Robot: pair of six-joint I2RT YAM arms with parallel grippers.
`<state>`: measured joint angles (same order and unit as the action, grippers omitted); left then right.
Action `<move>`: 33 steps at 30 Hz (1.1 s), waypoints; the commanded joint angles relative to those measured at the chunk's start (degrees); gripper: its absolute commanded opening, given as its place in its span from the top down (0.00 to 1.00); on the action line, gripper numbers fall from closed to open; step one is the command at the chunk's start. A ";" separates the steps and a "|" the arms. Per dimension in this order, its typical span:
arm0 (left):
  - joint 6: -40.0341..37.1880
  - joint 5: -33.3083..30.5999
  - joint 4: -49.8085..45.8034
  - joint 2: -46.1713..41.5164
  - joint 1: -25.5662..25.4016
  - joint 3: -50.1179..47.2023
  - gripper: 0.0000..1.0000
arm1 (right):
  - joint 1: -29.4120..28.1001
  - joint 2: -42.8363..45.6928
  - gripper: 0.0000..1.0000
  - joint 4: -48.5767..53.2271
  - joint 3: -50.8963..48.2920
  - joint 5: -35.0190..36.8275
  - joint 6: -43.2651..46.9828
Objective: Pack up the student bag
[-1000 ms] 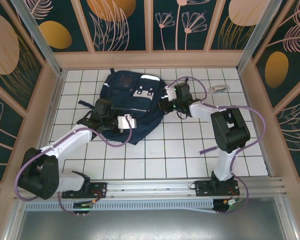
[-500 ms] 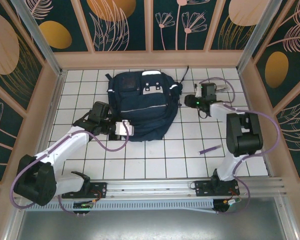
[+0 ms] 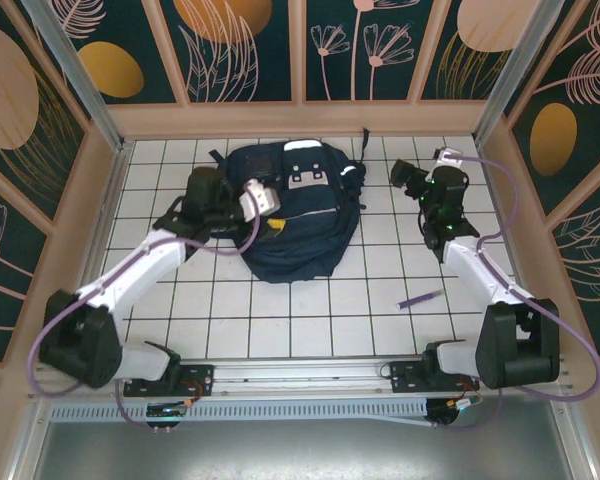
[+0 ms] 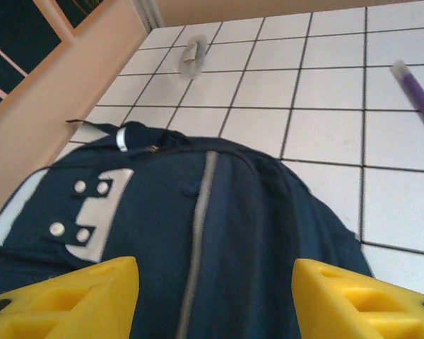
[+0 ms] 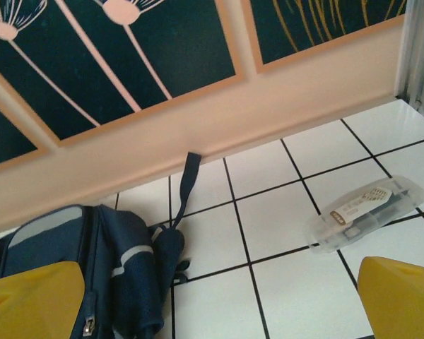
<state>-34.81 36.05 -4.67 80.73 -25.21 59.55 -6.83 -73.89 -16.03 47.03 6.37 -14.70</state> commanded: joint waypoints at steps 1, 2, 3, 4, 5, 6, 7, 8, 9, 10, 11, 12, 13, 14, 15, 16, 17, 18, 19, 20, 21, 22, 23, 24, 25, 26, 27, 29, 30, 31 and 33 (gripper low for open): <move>-4.03 -1.15 -6.58 5.13 -2.86 5.06 0.37 | 1.16 0.00 0.02 1.43 1.69 -2.92 -1.58; -5.49 -2.80 -6.67 6.10 -3.83 4.97 0.34 | 1.13 0.26 0.02 0.67 1.16 -4.74 -1.42; -6.38 -4.21 -6.67 7.06 -4.50 4.88 0.33 | 1.05 0.55 0.02 -0.12 0.70 -5.14 -1.03; -6.85 -5.97 -6.67 8.10 -4.95 4.94 0.33 | 1.11 0.80 0.03 -0.80 -0.08 -7.99 -0.24; -7.04 -8.25 -6.75 9.20 -5.39 5.34 0.33 | 1.08 0.94 0.03 -1.18 -0.42 -9.86 0.89; -6.97 -9.94 -6.69 10.18 -5.54 5.76 0.33 | 0.95 0.84 0.04 -1.23 -0.74 -11.54 1.95; -6.65 -11.91 -6.34 11.26 -5.67 6.16 0.33 | 0.86 0.59 0.04 -0.99 -0.71 -13.66 3.39; -6.78 -13.36 -6.23 12.25 -5.75 6.60 0.34 | 0.65 0.26 0.05 -0.45 -0.54 -15.40 4.91; -7.14 -14.54 -6.15 13.02 -5.89 6.84 0.33 | 0.41 -0.06 0.05 0.14 -0.41 -16.35 6.15; -7.61 -15.84 -6.21 13.87 -6.03 7.06 0.33 | 0.14 -0.32 0.05 0.63 -0.20 -17.30 7.30; -8.42 -17.12 -6.69 14.70 -6.24 7.45 0.32 | -0.16 -0.52 0.05 0.91 -0.06 -17.74 8.18; -8.90 -18.20 -7.00 15.48 -6.41 7.74 0.32 | -0.36 -0.64 0.05 0.98 -0.05 -17.94 8.68; -8.93 -19.90 -7.02 16.29 -6.49 8.10 0.33 | -0.55 -0.74 0.05 1.00 0.08 -18.27 9.12; -8.68 -21.56 -6.73 16.98 -6.48 8.42 0.33 | -0.64 -0.81 0.05 0.72 0.17 -18.76 9.42; -8.13 -22.80 -6.22 17.10 -6.55 8.64 0.34 | -0.78 -0.90 0.05 0.46 0.17 -19.43 9.65; -7.84 -23.61 -5.77 17.88 -6.60 8.89 0.36 | -0.88 -0.99 0.05 0.14 0.18 -20.38 10.03; -7.82 -23.62 -5.46 18.94 -6.60 8.98 0.37 | -1.03 -1.19 0.05 -0.01 0.23 -21.06 10.43; -8.44 -22.47 -5.63 19.20 -6.64 9.01 0.37 | -1.11 -1.46 0.05 0.10 0.47 -21.64 10.99; -10.16 -20.34 -6.55 19.34 -6.76 8.85 0.37 | -1.18 -1.80 0.05 0.27 0.70 -22.06 11.49; -11.56 -18.35 -7.26 19.37 -6.78 8.55 0.35 | -1.29 -2.07 0.05 0.55 0.86 -22.48 11.90; -13.01 -15.82 -7.91 19.25 -6.82 8.11 0.32 | -1.34 -2.34 0.05 0.68 1.03 -22.85 12.42; -14.30 -13.73 -8.47 18.99 -6.78 7.50 0.28 | -1.34 -2.53 0.05 0.83 1.07 -23.51 13.16; -14.87 -12.22 -8.75 18.73 -6.78 6.93 0.27 | -1.31 -2.58 0.05 0.72 0.97 -23.87 13.67; -15.33 -10.94 -9.15 18.38 -6.76 6.43 0.25 | -1.35 -2.53 0.05 0.51 0.72 -24.16 14.17; -15.71 -10.09 -9.38 18.11 -6.78 5.89 0.23 | -1.39 -2.34 0.05 0.16 0.41 -24.46 14.66; -16.04 -9.79 -9.56 17.89 -6.76 5.45 0.23 | -1.46 -2.23 0.05 -0.16 0.12 -24.97 15.18; -16.25 -10.23 -9.36 17.82 -6.77 4.92 0.23 | -1.49 -1.99 0.05 -0.46 -0.25 -25.50 15.81; -15.65 -13.77 -8.45 17.99 -6.78 4.59 0.25 | -1.70 -1.72 0.05 -1.24 -0.78 -25.70 16.44; -14.60 -16.85 -7.74 18.42 -6.76 4.76 0.28 | -1.86 -1.62 0.05 -1.60 -1.01 -25.96 16.75; -13.41 -19.90 -6.95 19.27 -6.78 5.25 0.33 | -2.01 -1.61 0.05 -1.94 -1.21 -26.06 16.97; -11.05 -24.86 -6.09 21.08 -6.74 6.69 0.38 | -2.35 -1.68 0.06 -2.32 -1.34 -26.05 17.14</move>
<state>-47.70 17.80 -11.94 99.48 -32.21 65.01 -8.54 -76.23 -16.08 46.70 -18.20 0.40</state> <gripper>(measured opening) 0.637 0.943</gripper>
